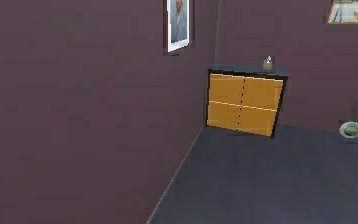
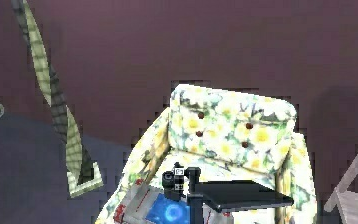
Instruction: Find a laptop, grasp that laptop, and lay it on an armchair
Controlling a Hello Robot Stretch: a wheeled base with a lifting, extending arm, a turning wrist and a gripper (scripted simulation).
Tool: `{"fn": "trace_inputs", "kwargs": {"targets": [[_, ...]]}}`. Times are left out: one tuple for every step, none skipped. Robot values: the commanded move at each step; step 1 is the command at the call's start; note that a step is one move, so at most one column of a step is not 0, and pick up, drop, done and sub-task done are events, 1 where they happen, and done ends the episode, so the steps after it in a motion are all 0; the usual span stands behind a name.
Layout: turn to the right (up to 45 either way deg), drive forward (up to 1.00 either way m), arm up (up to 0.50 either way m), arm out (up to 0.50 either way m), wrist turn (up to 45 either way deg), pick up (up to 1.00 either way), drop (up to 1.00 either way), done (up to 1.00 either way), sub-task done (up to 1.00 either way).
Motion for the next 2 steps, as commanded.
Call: {"fn": "trace_inputs", "kwargs": {"targets": [[0.0,0.0,0.1,0.0,0.0,0.0,0.0,0.0,0.0],[0.0,0.0,0.0,-0.08,0.0,0.0,0.0,0.0,0.0]]}}
